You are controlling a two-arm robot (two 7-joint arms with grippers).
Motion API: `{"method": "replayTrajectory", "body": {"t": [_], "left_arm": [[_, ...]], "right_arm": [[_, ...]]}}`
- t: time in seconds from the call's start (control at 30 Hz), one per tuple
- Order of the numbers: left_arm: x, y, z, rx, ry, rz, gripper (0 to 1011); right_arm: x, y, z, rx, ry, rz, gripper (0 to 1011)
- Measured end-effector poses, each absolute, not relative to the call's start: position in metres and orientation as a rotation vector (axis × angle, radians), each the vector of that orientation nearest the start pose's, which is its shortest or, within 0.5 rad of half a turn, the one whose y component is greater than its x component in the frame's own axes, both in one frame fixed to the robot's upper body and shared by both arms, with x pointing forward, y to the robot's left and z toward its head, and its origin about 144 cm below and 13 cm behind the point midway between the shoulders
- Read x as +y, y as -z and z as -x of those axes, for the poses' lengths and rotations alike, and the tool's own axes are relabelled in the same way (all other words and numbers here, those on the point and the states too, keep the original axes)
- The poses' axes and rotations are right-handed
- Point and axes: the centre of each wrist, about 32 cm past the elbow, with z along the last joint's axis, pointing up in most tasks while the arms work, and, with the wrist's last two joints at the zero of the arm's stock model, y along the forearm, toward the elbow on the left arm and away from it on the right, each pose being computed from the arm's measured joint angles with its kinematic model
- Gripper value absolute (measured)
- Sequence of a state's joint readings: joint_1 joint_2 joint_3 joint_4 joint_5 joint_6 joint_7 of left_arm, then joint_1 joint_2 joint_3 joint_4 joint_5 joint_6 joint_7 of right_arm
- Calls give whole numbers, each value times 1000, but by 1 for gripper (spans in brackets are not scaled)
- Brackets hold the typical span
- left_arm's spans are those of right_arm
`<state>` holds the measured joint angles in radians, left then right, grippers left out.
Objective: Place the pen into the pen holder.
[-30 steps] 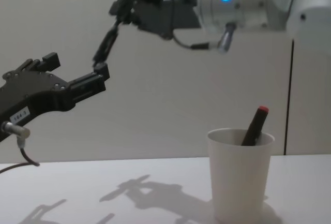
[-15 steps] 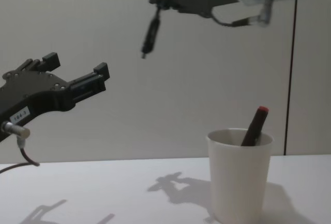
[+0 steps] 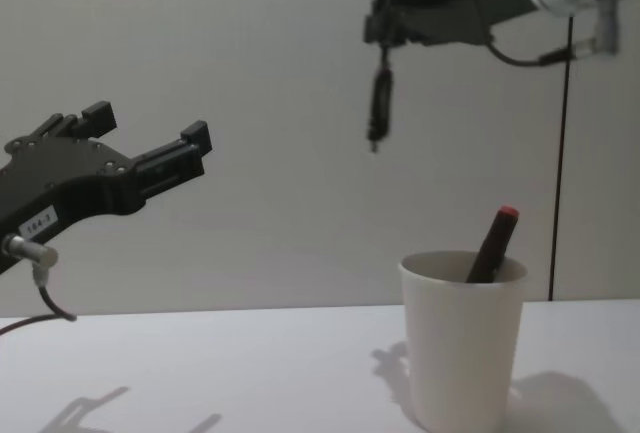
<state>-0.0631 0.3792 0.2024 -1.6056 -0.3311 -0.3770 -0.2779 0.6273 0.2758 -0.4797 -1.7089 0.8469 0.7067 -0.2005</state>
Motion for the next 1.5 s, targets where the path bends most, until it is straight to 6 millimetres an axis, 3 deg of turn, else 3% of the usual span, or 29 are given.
{"method": "replayTrajectory", "body": {"t": [0.47, 1.0, 1.5], "left_arm": [[273, -1174, -470, -343, -1067, 242, 1001], [272, -1174, -470, -343, -1067, 243, 1001], [273, -1174, -470, -343, -1067, 243, 1001]], "right_arm": [[-158, -1363, -503, 164, 1133, 245, 136], [-166, -1337, -459, 36, 1258, 476, 136], [-163, -1340, -447, -46, 1290, 485, 136]]}}
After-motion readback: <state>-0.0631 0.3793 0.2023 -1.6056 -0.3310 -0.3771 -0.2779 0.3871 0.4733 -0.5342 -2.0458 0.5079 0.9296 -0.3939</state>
